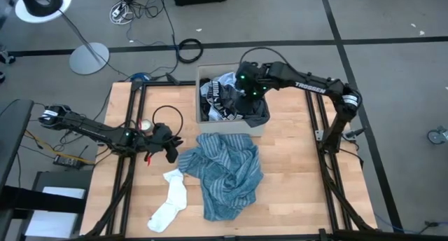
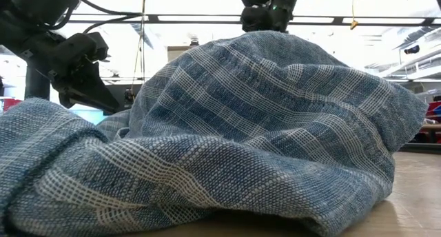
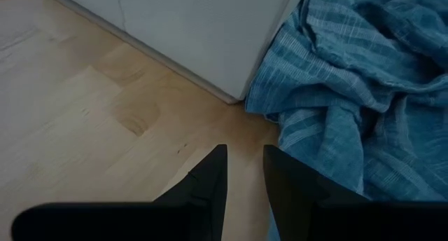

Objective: Sort clothes
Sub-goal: Put the gray boxer into the laundry bin

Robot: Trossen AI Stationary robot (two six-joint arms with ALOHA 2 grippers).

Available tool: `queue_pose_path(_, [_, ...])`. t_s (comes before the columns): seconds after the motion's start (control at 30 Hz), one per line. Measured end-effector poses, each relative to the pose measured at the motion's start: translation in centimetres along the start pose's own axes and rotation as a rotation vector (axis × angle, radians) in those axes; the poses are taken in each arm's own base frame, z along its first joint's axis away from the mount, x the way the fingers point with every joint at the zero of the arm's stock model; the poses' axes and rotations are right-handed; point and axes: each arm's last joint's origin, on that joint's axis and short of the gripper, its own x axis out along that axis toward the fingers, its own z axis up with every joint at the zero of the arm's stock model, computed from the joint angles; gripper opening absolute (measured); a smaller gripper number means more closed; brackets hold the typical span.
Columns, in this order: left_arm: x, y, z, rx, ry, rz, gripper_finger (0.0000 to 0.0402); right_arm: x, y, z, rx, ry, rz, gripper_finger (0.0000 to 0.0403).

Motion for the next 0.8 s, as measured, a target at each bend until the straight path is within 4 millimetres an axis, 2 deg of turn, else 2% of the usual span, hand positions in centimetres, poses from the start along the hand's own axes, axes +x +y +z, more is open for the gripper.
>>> queue_pose_path(0.13, [0.0,0.0,0.0,0.001,0.001,0.0,0.0099,2.5,0.4,0.4,-0.037,0.047,-0.007,0.0164])
queue_pose_path(0.3, [0.1,0.0,-0.1,0.004,0.004,0.003,0.0099,6.9,0.8,0.5,-0.098,0.148,-0.009,0.0164])
queue_pose_path(0.5, [0.1,0.0,-0.2,0.01,0.013,0.008,0.0099,10.6,0.6,0.7,-0.085,0.225,0.038,0.0164])
queue_pose_path(0.6, [0.2,0.0,-0.3,0.016,0.021,0.014,0.0099,11.5,0.3,1.0,-0.048,0.226,0.103,0.0164])
queue_pose_path(0.67, [0.3,0.0,-0.2,0.014,0.019,0.011,0.0099,11.8,-0.1,1.4,-0.001,0.217,0.227,0.0164])
queue_pose_path(0.73, [0.4,0.0,-0.3,0.019,0.027,0.017,0.0099,11.5,-0.5,2.0,0.048,0.182,0.324,0.0164])
queue_pose_path(0.8, [0.4,0.0,-0.3,0.017,0.025,0.015,0.0099,10.7,-0.8,2.6,0.072,0.114,0.334,0.0164])
